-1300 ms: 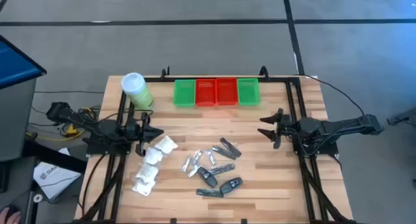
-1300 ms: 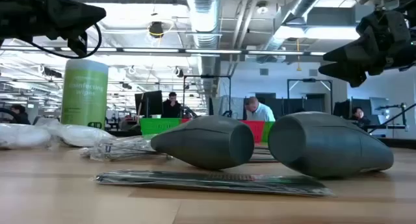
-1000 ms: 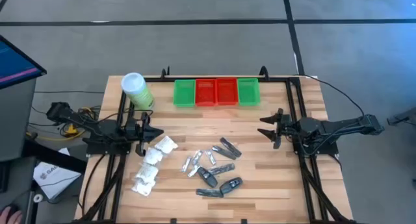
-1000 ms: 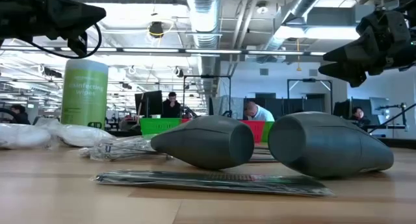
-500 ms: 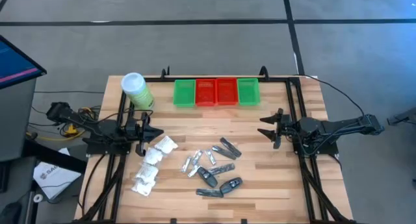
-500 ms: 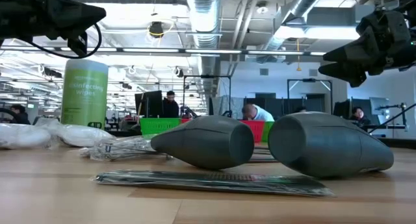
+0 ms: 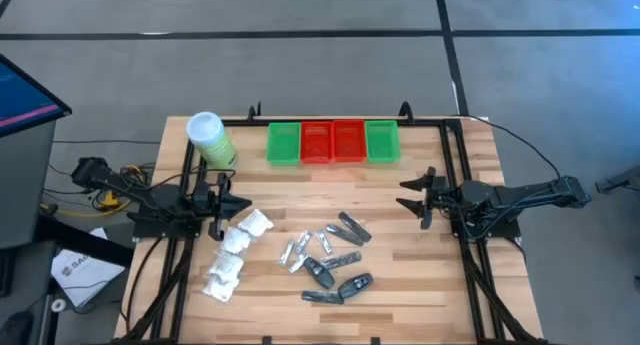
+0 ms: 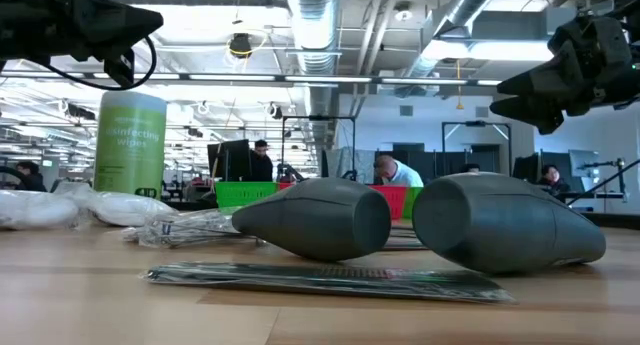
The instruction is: Pick & Place Travel size toiletries
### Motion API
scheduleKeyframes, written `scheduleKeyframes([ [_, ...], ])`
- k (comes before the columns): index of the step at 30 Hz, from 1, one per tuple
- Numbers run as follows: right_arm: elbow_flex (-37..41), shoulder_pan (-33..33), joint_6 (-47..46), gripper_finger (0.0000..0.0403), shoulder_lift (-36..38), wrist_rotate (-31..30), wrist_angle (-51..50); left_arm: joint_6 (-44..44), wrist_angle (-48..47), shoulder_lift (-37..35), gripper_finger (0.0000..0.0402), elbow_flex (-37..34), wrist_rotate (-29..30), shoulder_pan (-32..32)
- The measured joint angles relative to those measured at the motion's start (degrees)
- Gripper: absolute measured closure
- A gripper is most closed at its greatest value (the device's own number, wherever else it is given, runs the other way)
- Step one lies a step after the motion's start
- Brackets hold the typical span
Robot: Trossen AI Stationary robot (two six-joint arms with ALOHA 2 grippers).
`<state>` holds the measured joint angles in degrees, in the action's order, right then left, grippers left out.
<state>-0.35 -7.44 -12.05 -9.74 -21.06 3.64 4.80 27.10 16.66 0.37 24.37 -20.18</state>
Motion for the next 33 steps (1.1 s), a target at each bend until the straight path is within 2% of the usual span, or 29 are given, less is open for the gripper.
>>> scheduleKeyframes([
  [22, 0.0, 0.1, 0.9, 0.0154, 0.0, -0.1, 0.2, 0.0, 1.0, 0.0, 0.04, 0.0, 0.0, 0.0],
  [25, 0.0, 0.6, 4.4, 0.0154, 0.0, -0.4, 1.5, 0.0, 1.0, 0.0, 0.04, 0.0, 0.0, 0.0],
  [33, -0.7, 2.2, 6.5, 0.0154, 0.0, 0.6, 7.9, 0.0, 1.0, 0.0, 0.04, 0.0, 0.4, 0.0],
])
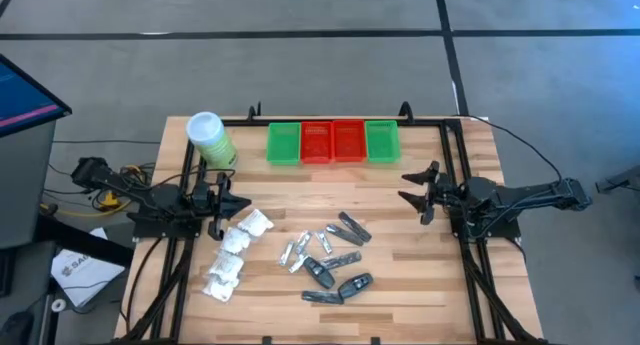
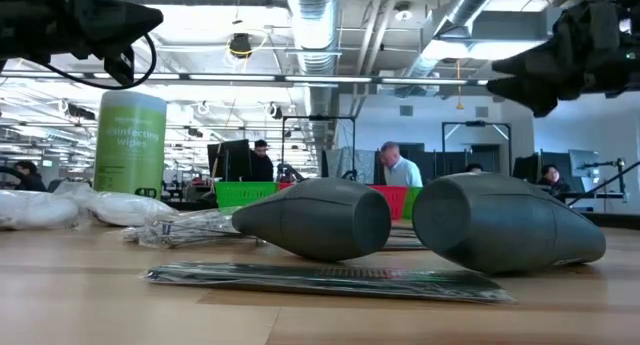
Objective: Pick & Place Travel size toiletries
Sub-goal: Put the black comb into the right red bin
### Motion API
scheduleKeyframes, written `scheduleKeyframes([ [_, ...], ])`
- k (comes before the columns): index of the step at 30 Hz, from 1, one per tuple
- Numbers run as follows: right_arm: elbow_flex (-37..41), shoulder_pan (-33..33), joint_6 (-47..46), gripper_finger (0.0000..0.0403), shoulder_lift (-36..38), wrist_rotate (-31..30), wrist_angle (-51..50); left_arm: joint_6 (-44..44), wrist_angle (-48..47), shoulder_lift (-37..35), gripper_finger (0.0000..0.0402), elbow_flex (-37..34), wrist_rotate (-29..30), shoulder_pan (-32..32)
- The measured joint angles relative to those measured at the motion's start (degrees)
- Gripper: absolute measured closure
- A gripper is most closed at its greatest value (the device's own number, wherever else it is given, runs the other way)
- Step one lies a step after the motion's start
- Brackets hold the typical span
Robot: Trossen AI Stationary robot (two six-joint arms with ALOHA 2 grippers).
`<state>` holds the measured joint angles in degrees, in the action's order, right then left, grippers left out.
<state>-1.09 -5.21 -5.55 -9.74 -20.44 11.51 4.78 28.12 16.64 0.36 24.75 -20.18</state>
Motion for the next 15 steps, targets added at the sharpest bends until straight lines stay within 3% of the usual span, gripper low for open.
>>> scheduleKeyframes([
  [5, -9.1, 0.8, 4.1, 0.0154, -3.3, 9.2, 1.6, 0.0, 0.1, 0.2, 0.04, 0.0, 2.5, 0.0],
  [9, -13.8, 0.8, 2.9, 0.0154, -10.7, 10.1, -1.7, 0.1, 0.2, 1.0, 0.04, 0.0, 4.1, 0.0],
  [15, -14.8, -1.8, 1.2, 0.0154, -17.1, 10.1, 6.1, 0.2, 0.4, 3.6, 0.04, 0.0, 4.4, 0.0],
])
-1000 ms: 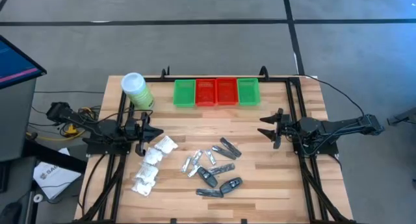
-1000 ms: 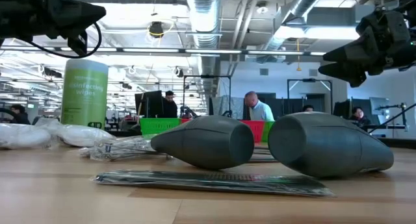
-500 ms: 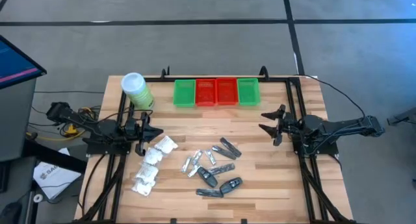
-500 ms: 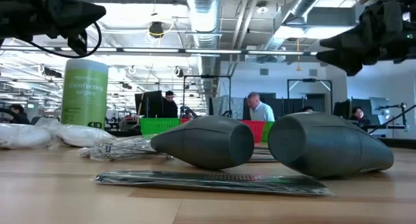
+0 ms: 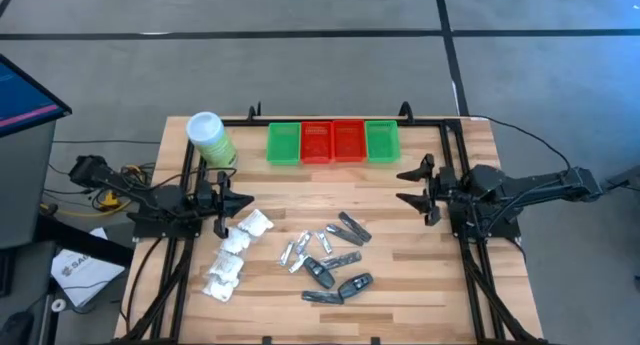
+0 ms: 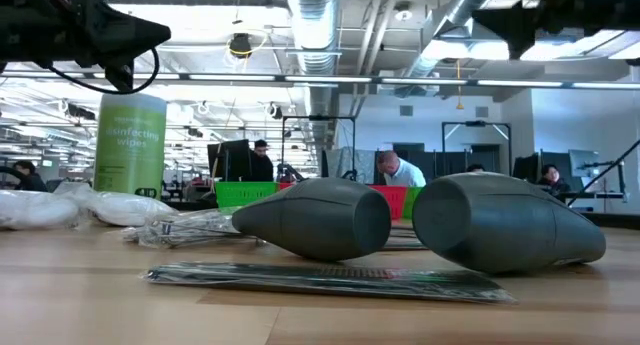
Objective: Pick & Place Travel size toiletries
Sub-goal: Put the black comb into the right red bin
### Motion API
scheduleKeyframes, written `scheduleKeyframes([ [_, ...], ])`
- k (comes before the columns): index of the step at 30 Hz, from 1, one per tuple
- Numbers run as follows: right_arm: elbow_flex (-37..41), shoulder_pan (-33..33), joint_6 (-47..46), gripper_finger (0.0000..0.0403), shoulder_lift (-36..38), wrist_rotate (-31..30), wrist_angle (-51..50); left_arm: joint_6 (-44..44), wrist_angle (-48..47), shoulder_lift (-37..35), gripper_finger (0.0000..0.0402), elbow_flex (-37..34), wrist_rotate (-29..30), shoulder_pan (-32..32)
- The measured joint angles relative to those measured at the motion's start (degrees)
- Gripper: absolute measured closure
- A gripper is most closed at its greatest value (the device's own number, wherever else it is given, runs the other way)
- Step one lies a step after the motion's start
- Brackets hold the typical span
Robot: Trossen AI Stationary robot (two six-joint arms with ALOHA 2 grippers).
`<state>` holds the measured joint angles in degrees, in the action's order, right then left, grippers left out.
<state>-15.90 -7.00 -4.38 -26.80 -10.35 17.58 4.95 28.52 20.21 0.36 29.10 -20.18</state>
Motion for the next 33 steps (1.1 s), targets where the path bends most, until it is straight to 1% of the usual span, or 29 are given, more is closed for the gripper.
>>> scheduleKeyframes([
  [5, 0.0, -2.6, 0.3, 0.0154, -6.8, 0.0, 4.8, 0.0, 0.4, 2.5, 0.0401, 0.0, 0.0, 0.0],
  [10, -0.2, -4.1, -3.4, 0.0154, -13.4, 0.2, 14.0, 1.5, 3.4, 5.2, 0.0401, 0.0, 0.0, 0.0],
  [13, -1.9, -4.6, -3.0, 0.0154, -17.1, -0.2, 14.2, 1.6, 6.5, 7.1, 0.0401, 0.0, 0.0, 0.0],
  [15, -4.6, -4.2, -3.8, 0.0154, -19.7, -1.5, 11.7, 1.7, 9.8, 8.8, 0.0401, 0.0, 0.1, 0.4],
  [16, -6.5, -3.9, -4.4, 0.0154, -21.1, -2.3, 8.8, 1.8, 11.5, 9.8, 0.0401, 0.0, 0.1, 0.7],
  [20, -15.6, -2.7, -4.7, 0.0158, -27.5, -7.0, -10.8, 3.1, 18.0, 14.2, 0.0401, 0.1, -0.4, 2.7],
  [23, -21.2, -1.9, -5.9, 0.0175, -32.8, -7.8, -20.5, 5.4, 18.3, 18.7, 0.0401, 2.1, -1.8, 5.0],
  [25, -23.3, -2.0, -6.2, 0.0193, -35.9, -7.8, -23.0, 6.5, 18.3, 22.8, 0.0399, 4.1, -3.1, 6.6],
  [27, -24.6, -2.4, -6.2, 0.0215, -38.5, -7.8, -24.1, 7.5, 18.3, 27.1, 0.0394, 6.5, -5.7, 8.2],
  [30, -25.2, -2.5, -6.6, 0.0247, -41.5, -7.7, -25.1, 7.7, 18.4, 33.7, 0.0378, 10.6, -7.3, 9.9],
  [33, -25.2, -2.8, -9.5, 0.0273, -43.6, -7.8, -26.4, 7.5, 18.3, 39.7, 0.0357, 14.1, -8.8, 11.0],
])
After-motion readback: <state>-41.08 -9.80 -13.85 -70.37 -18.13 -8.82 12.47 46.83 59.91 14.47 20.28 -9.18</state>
